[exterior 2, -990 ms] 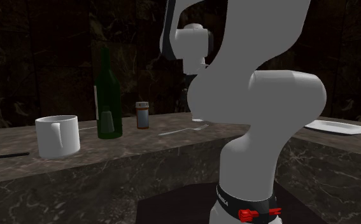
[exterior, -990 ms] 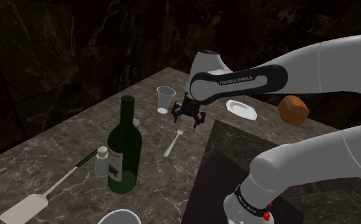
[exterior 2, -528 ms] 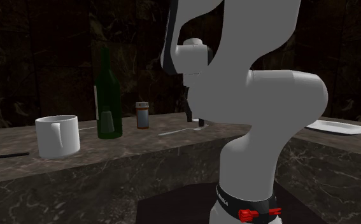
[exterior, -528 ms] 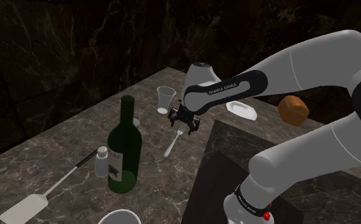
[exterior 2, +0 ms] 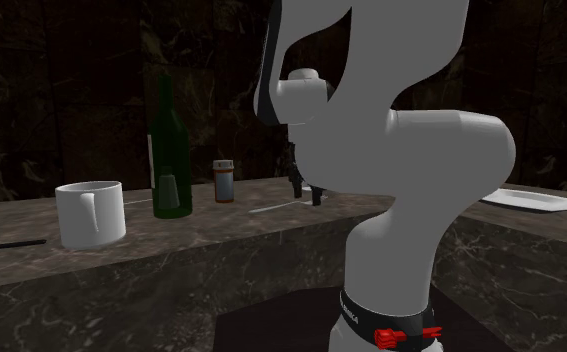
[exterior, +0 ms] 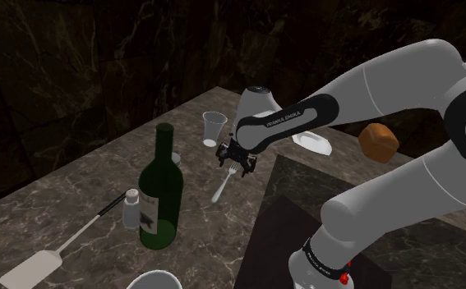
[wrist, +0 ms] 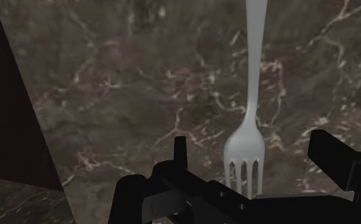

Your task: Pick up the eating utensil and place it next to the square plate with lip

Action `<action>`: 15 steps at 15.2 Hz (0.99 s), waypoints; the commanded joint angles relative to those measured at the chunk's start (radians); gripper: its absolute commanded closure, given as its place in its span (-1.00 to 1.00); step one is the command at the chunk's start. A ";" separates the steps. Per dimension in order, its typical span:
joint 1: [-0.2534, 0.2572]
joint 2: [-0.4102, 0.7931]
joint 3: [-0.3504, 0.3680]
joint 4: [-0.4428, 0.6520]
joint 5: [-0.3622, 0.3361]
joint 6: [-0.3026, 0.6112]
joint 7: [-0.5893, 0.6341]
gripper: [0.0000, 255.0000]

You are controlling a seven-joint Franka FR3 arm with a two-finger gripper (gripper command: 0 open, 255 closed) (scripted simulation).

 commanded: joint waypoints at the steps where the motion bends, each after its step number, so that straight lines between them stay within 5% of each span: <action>1: 0.000 0.001 0.000 0.000 0.000 0.001 0.000 -1.00; 2: 0.000 0.001 0.000 0.000 0.000 0.001 0.000 -1.00; 3: 0.000 0.000 0.000 0.000 0.000 0.001 0.000 1.00; 15: 0.008 -0.036 -0.013 0.017 0.010 -0.051 -0.012 1.00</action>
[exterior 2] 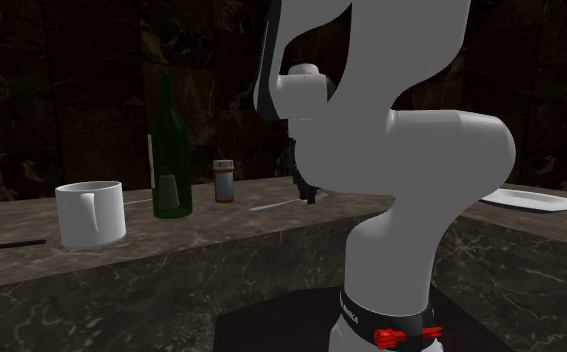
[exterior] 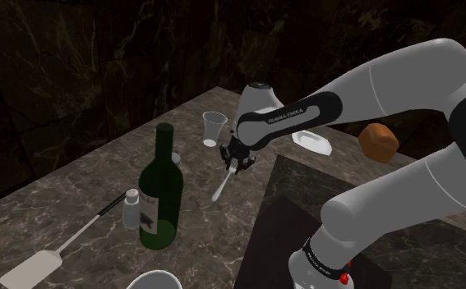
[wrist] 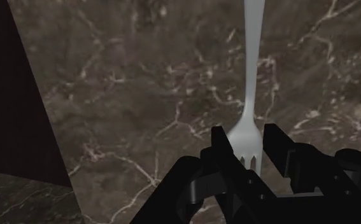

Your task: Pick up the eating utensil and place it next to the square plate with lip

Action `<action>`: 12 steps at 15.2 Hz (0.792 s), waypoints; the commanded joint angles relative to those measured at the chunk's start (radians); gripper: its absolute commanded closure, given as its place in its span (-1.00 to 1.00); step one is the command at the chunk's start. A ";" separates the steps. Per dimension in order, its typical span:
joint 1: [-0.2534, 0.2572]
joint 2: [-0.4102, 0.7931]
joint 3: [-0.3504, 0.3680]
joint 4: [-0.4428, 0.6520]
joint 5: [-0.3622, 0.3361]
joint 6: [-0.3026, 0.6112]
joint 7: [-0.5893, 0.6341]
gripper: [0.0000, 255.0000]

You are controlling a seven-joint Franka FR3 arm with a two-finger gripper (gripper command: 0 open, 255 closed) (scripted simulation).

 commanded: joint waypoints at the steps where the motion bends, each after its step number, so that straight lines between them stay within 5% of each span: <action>1: 0.005 -0.022 -0.007 0.010 0.007 -0.031 -0.006 1.00; 12: 0.019 -0.123 -0.049 0.092 0.018 -0.211 -0.031 1.00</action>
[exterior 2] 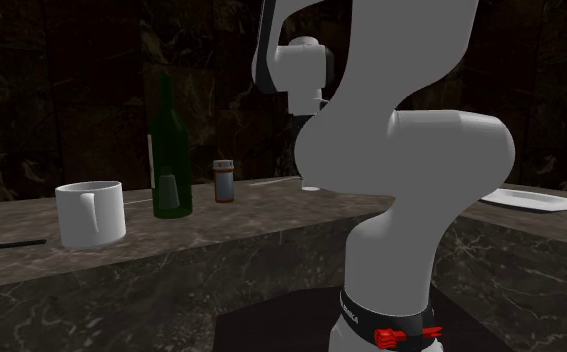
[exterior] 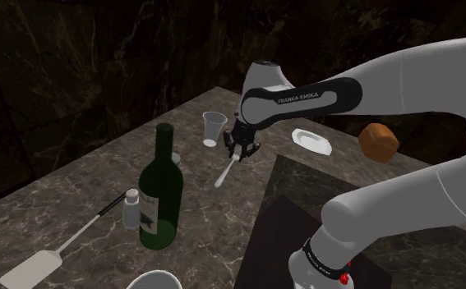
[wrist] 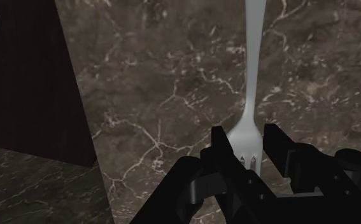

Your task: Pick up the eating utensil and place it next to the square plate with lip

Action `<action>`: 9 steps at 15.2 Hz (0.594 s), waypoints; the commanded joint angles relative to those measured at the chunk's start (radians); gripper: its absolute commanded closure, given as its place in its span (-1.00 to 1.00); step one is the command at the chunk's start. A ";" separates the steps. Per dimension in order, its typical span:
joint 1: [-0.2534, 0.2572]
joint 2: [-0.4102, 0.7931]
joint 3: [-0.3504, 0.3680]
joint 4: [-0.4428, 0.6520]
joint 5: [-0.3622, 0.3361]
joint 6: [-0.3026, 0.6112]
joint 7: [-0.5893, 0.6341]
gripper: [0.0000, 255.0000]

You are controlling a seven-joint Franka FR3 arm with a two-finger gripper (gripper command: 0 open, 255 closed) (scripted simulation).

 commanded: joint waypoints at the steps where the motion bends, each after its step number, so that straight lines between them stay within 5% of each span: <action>1: 0.003 -0.020 -0.008 0.014 0.002 -0.035 -0.004 1.00; 9: -0.074 -0.001 -0.126 0.029 -0.058 -0.037 -0.154 1.00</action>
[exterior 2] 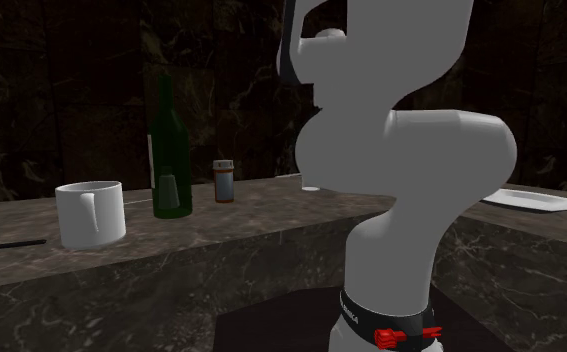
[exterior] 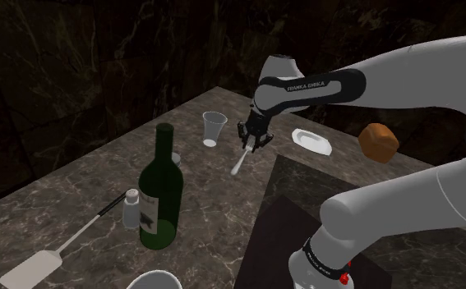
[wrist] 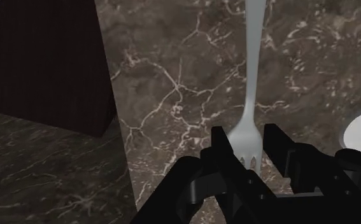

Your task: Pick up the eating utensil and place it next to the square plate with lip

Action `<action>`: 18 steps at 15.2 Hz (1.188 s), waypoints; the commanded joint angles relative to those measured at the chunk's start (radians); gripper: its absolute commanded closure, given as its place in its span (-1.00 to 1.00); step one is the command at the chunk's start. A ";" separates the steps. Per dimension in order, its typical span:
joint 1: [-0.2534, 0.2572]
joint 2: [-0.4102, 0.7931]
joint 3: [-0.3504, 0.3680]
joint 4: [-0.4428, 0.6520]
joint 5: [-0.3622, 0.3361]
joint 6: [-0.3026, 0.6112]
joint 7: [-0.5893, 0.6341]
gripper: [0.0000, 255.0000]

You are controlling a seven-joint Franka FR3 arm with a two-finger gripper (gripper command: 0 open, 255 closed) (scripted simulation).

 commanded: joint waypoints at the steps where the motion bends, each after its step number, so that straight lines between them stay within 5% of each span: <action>1: -0.028 0.026 -0.032 0.015 -0.023 0.009 -0.043 1.00; 18: -0.227 0.322 -0.287 0.275 -0.148 0.043 -0.403 1.00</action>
